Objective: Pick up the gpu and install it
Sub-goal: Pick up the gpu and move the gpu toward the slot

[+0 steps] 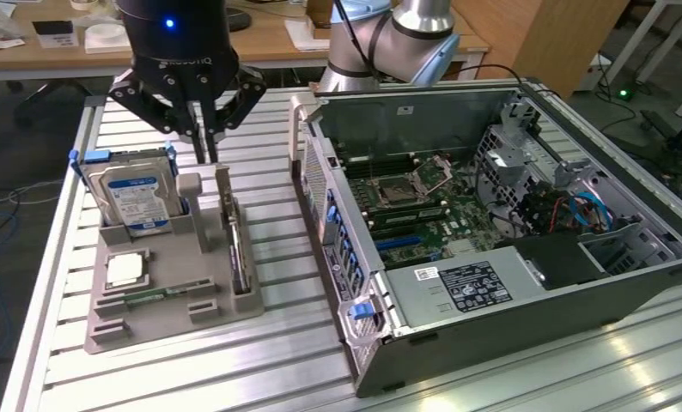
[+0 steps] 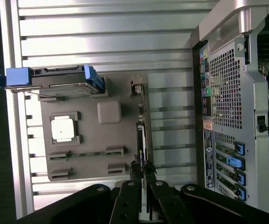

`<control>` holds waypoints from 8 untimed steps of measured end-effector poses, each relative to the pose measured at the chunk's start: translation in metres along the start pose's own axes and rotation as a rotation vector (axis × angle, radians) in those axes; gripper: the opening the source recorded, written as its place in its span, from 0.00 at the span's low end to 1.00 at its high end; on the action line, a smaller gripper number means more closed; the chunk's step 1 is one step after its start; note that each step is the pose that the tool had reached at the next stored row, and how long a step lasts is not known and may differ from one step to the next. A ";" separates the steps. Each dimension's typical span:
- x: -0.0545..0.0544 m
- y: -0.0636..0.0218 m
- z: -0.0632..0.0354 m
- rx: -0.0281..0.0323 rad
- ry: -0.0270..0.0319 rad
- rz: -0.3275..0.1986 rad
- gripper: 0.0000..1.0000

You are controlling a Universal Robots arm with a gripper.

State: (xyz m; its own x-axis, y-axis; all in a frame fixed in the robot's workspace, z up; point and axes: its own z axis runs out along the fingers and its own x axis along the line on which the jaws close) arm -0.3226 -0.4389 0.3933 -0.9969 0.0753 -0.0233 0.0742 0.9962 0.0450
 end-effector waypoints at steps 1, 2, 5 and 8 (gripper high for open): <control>0.000 0.0000 0.0000 0.0000 0.0000 0.000 0.17; 0.000 0.0000 0.0000 0.0000 0.0000 0.000 0.23; 0.000 0.0000 0.0000 0.0000 -0.0001 0.000 0.35; 0.000 0.0000 0.0000 0.0000 0.0000 0.000 0.47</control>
State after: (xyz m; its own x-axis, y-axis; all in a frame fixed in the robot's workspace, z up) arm -0.3226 -0.4389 0.3933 -0.9969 0.0753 -0.0233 0.0742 0.9962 0.0451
